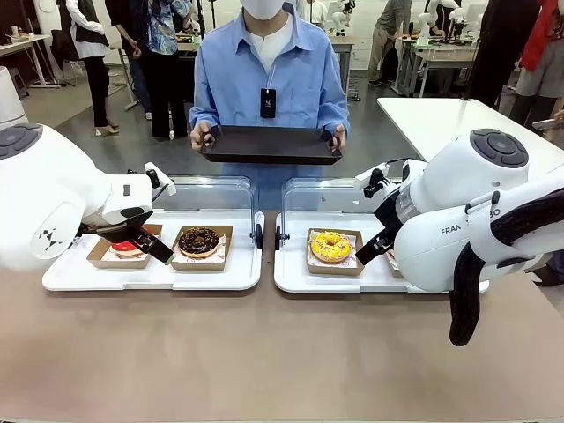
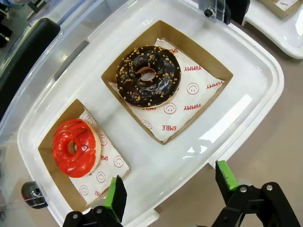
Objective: Provide the desired donut to the person.
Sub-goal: Pick up and lift the Paper togo box containing the Donut pointed at by the person.
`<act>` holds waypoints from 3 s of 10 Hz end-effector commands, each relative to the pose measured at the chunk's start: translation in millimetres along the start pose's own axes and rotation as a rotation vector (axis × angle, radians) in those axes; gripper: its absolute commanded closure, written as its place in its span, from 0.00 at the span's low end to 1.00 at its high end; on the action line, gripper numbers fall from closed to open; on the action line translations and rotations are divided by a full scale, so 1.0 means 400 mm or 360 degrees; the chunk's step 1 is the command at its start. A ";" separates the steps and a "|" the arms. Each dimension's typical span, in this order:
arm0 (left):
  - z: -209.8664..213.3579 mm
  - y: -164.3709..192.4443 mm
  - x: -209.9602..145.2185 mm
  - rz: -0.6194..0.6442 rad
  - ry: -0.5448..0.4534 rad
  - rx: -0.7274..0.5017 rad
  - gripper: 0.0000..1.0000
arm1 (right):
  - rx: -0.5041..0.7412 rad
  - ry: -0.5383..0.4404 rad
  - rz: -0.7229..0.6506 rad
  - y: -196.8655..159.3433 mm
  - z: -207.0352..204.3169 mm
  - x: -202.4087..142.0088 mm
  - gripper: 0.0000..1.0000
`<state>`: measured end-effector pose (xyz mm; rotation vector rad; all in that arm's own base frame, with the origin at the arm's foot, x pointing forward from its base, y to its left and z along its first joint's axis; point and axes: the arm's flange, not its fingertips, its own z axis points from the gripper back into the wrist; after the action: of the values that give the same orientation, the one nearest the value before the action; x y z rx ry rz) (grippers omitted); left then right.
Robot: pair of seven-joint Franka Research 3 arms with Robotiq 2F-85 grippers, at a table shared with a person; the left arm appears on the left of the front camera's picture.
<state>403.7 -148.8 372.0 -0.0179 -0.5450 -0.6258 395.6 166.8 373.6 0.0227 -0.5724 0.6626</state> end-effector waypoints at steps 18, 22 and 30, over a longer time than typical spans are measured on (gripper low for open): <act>0.488 -0.067 -0.046 -0.0314 -0.0089 0.0067 0.00 | -0.0268 0.0146 0.0077 0.060 0.523 -0.093 0.00; 0.513 -0.052 0.019 -0.0269 -0.0090 0.0075 0.00 | -0.0218 0.0135 0.0085 0.041 0.555 -0.039 0.00; 0.583 0.203 0.003 -0.0265 -0.0347 -0.0497 0.00 | 0.0744 -0.0585 0.0089 -0.310 0.660 -0.099 0.00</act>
<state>329.3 -51.6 577.5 -0.2052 -0.6711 -0.7939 307.5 3.4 588.9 0.4371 -0.7737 0.8011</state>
